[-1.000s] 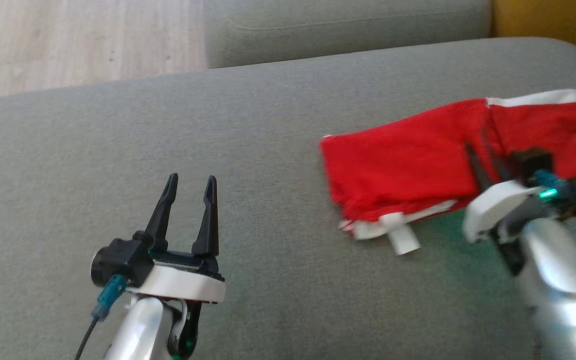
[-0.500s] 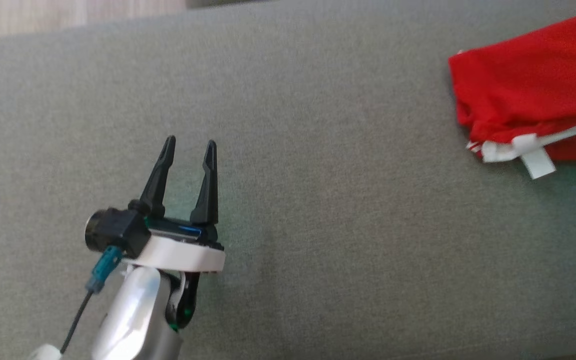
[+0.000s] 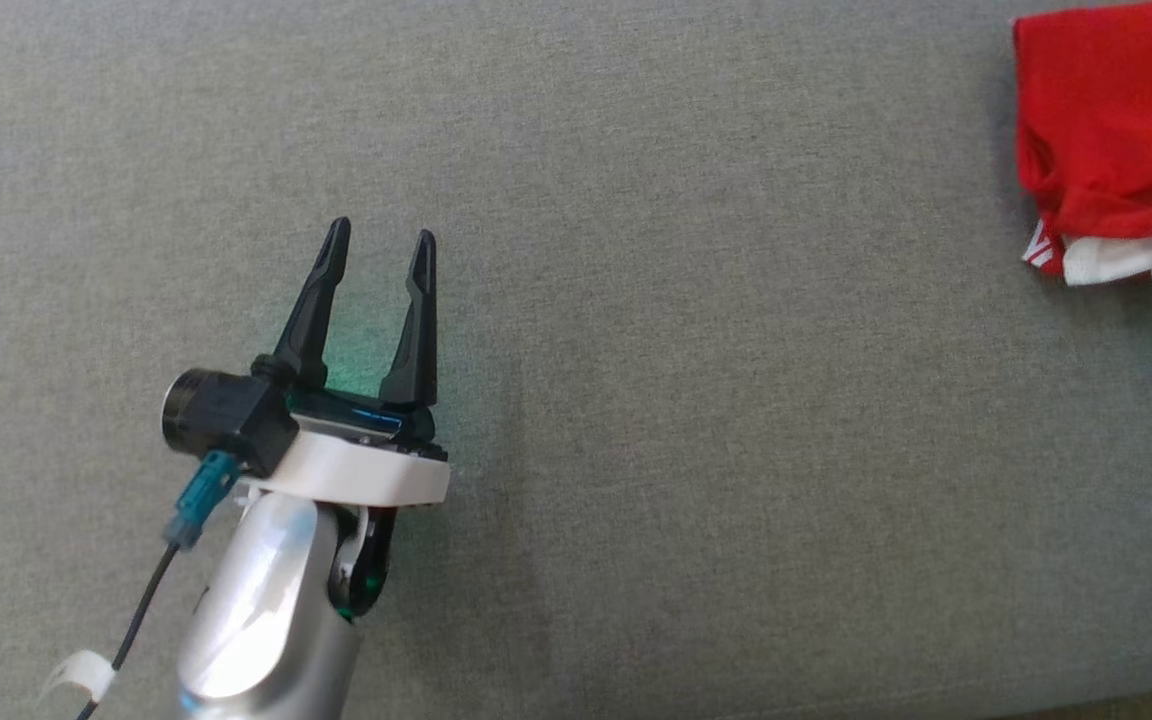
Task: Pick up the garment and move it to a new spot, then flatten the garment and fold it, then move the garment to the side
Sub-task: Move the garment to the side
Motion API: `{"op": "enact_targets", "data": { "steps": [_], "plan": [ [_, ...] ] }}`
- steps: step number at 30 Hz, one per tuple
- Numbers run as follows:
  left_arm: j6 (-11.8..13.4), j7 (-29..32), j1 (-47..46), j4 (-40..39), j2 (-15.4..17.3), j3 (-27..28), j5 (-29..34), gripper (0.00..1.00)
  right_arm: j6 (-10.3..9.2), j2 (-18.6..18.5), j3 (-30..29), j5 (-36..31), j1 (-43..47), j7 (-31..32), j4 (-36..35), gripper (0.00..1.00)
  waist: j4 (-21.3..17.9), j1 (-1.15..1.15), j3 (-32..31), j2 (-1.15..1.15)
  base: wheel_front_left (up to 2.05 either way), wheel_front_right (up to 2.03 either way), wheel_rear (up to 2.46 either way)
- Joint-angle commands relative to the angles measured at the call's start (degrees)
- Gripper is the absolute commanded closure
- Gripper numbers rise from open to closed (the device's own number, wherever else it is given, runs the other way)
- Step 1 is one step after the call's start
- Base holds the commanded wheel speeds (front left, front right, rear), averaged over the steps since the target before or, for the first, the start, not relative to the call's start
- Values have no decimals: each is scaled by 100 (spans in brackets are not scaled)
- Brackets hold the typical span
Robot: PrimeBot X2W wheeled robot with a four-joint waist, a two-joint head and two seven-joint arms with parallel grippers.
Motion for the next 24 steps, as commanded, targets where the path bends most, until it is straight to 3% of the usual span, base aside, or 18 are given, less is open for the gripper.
{"op": "enact_targets", "data": {
  "steps": [1,4,5,6,7,16,24],
  "plan": [
    [-38,-29,-139,-182,46,172,53,0,-5,-213,8,-35,-101,-39,-139,100,-4,-1,4,0,0,0,0],
    [-47,-29,-148,-159,46,173,58,0,-5,-190,-87,-109,-106,-70,-89,100,-13,-1,7,0,0,0,0],
    [-49,-29,-151,-150,46,173,58,0,-5,-179,-136,-142,-111,-89,-76,80,-15,-1,0,0,0,0,0],
    [-52,-29,-153,-140,46,176,56,0,-5,-165,-193,-182,-114,-122,-69,9,-18,-1,-12,0,0,0,0],
    [-54,-29,-154,-128,46,179,53,0,-5,-133,-245,-191,-116,-141,-48,0,-20,-1,-34,0,0,0,0],
    [-64,-29,19,-82,46,340,1,0,-5,145,-227,-358,-66,-430,-136,0,-18,-1,-627,0,0,0,0],
    [9,-29,425,-156,46,704,-86,0,-5,846,260,36,171,-599,-707,0,35,-1,-1502,0,0,0,0]
  ]
}}
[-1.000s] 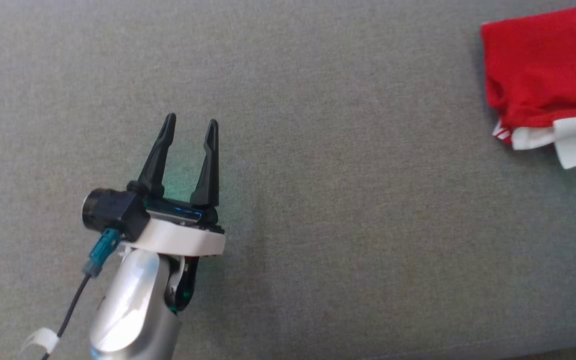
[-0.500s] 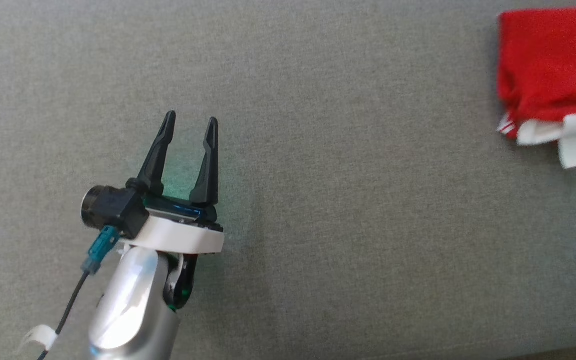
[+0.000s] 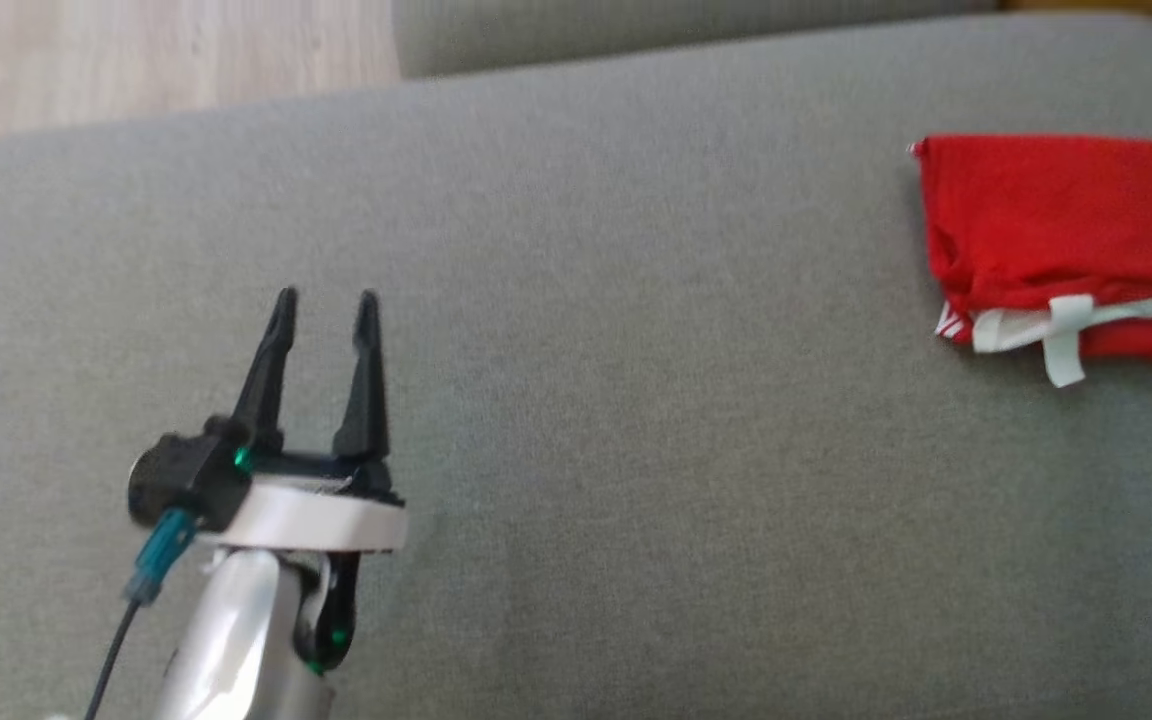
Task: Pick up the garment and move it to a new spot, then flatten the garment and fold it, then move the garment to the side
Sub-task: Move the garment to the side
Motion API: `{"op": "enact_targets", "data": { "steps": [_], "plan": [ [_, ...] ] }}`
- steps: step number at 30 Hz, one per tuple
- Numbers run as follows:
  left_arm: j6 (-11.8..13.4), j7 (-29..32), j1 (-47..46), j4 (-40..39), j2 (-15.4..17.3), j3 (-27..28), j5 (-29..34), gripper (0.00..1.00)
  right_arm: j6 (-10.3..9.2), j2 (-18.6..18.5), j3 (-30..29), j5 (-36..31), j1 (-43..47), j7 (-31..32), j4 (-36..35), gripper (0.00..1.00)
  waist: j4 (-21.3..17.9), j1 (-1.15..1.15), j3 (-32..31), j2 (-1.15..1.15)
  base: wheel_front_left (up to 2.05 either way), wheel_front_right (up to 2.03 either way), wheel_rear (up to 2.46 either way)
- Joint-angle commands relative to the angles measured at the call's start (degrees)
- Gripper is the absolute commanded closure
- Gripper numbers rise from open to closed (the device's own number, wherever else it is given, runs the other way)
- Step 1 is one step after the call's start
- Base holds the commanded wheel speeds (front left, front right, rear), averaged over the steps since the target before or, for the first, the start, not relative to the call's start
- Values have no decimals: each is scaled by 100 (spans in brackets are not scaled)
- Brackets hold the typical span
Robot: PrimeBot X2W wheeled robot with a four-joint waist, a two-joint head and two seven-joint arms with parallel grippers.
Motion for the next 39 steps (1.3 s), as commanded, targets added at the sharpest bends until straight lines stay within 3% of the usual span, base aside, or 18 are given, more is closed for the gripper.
{"op": "enact_targets", "data": {
  "steps": [1,12,16,23,29,39],
  "plan": [
    [52,-29,-36,-226,46,279,-56,0,-5,94,144,156,115,-83,-338,0,36,1,-322,0,0,0,0],
    [74,-29,506,-318,46,674,-79,0,-5,1447,483,1025,1058,-122,-1595,0,73,1,-924,0,0,0,0],
    [79,-29,680,-321,46,703,-100,0,-5,1761,459,1358,1525,-96,-2062,0,75,1,-999,0,0,0,0],
    [77,-29,832,-227,46,635,-91,0,-5,1825,733,2045,2320,-381,-2307,0,141,1,-1053,0,0,0,0],
    [81,-29,959,-35,45,615,-21,0,-5,1827,995,2063,2927,-1077,-1985,0,211,1,-1087,0,0,0,0],
    [63,-29,1153,-125,45,643,-84,0,-5,1828,1095,2030,3416,-1208,-1891,0,264,1,-1132,0,0,0,0]
  ]
}}
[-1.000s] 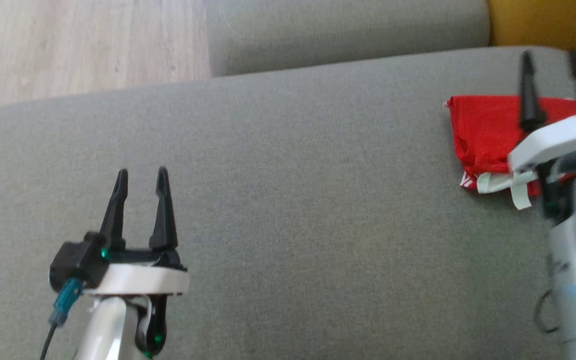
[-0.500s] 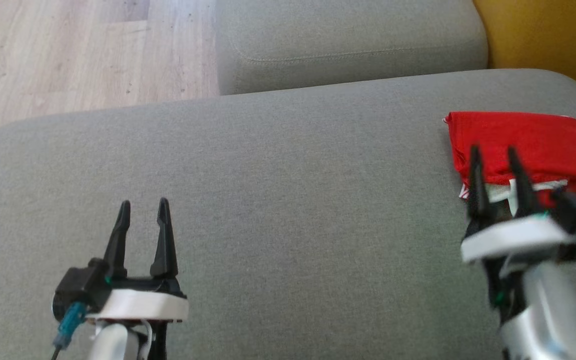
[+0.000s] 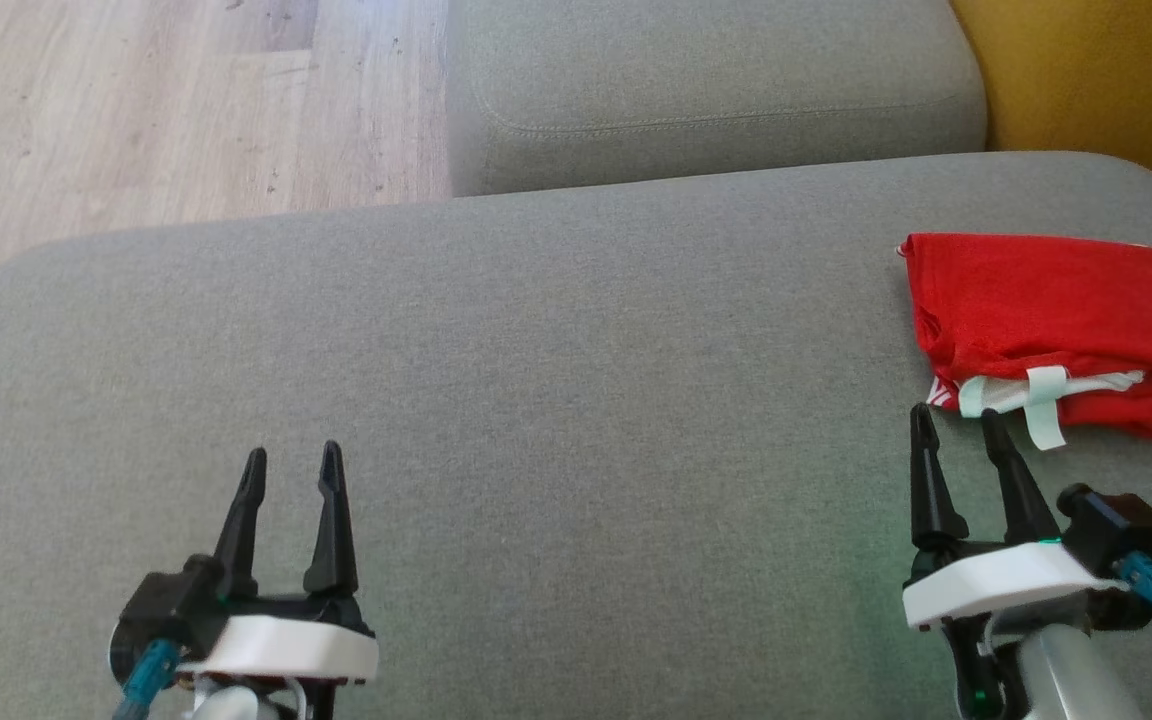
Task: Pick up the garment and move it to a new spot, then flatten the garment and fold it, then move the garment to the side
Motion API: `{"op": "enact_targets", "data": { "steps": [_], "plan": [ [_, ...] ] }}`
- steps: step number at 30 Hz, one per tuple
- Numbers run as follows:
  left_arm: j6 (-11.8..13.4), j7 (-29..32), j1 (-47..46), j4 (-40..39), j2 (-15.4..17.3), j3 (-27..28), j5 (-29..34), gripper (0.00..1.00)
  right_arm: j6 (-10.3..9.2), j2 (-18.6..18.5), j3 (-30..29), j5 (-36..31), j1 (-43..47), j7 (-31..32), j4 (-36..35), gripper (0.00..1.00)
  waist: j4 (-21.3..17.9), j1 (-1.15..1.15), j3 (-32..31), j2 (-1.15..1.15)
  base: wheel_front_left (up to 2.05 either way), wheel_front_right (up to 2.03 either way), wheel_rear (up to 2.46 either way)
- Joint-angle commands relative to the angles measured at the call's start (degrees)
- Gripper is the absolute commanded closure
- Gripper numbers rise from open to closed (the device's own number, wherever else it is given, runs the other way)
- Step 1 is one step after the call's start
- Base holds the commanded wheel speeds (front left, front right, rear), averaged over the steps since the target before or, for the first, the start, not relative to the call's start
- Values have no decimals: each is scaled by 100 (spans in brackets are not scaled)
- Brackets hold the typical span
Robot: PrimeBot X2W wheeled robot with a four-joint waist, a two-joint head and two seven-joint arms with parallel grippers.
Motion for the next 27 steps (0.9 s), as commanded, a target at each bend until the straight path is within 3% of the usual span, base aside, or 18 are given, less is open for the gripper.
{"op": "enact_targets", "data": {
  "steps": [1,15,25,26,27],
  "plan": [
    [5,-31,-131,-235,41,176,-32,0,-5,-9,140,-36,-132,-78,-230,0,2,0,1,0,0,0,0],
    [-39,-31,-107,-226,41,229,-316,0,-5,-9,141,-437,-115,-79,-459,0,-18,0,-15,0,0,0,0],
    [-9,-31,-82,-271,41,269,-419,0,-5,-8,147,-202,-131,-79,-375,0,-28,0,-34,0,0,0,0],
    [-7,-1,60,-63,-2,37,-400,100,0,3,-4,-197,1,1,-185,100,-29,0,-35,0,0,0,0],
    [-7,1,91,20,-2,26,-408,100,0,3,-4,-196,13,9,-101,100,-29,0,-35,0,0,0,0]
  ]
}}
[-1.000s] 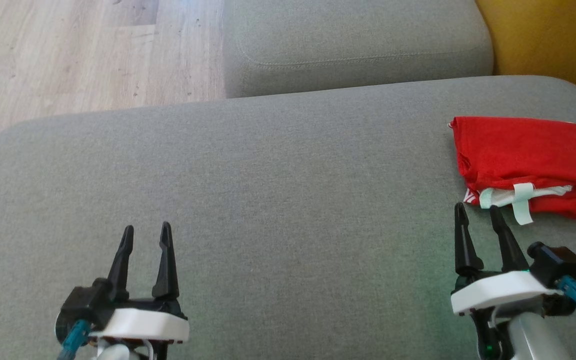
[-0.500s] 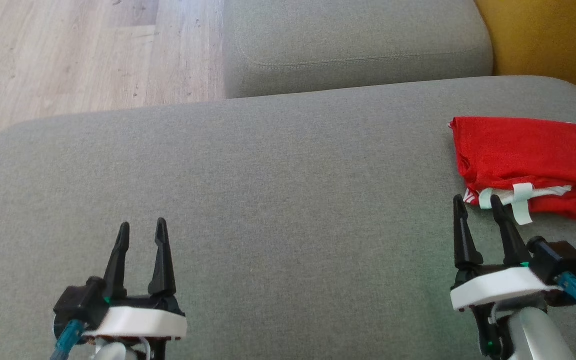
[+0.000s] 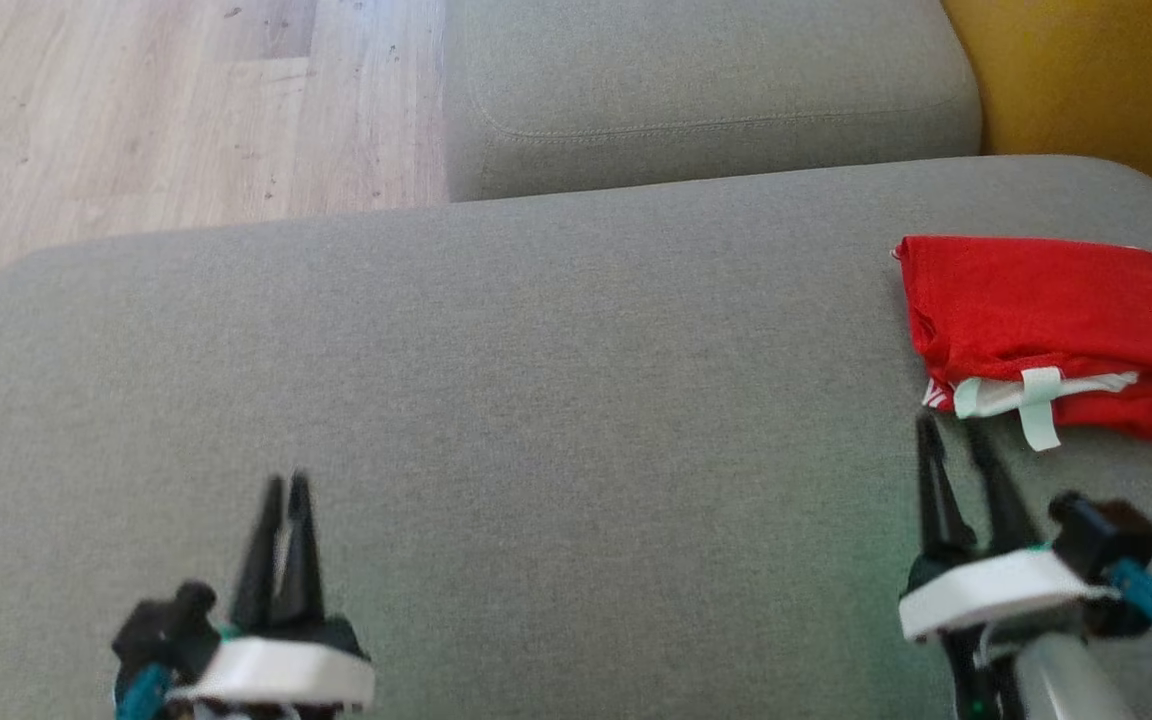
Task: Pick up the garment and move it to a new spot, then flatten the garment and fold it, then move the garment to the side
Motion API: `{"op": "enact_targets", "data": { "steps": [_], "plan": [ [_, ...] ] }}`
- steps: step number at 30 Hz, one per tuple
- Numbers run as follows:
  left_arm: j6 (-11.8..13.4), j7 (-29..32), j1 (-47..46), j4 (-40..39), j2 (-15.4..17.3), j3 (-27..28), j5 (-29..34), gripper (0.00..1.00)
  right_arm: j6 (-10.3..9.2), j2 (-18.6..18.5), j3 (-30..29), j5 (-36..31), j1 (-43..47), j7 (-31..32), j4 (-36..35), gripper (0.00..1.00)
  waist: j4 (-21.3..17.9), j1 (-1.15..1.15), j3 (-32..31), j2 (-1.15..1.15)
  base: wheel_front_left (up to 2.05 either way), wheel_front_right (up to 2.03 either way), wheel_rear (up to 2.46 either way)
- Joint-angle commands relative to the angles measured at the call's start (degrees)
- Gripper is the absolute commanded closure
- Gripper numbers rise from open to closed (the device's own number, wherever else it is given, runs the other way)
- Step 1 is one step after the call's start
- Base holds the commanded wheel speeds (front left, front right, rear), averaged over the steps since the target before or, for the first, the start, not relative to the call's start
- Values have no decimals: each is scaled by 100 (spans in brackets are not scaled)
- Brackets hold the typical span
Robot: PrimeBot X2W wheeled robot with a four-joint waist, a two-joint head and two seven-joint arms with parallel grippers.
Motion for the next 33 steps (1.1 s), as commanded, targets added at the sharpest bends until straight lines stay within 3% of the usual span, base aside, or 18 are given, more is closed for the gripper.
{"op": "enact_targets", "data": {
  "steps": [1,33],
  "plan": [
    [0,0,40,77,-1,-8,-2,100,0,5,0,1,26,1,69,100,0,0,0,0,0,0,0],
    [-23,531,-46,15,9,289,-1794,100,-1,2,-214,1918,16,518,-93,100,16,0,54,0,0,0,0]
  ]
}}
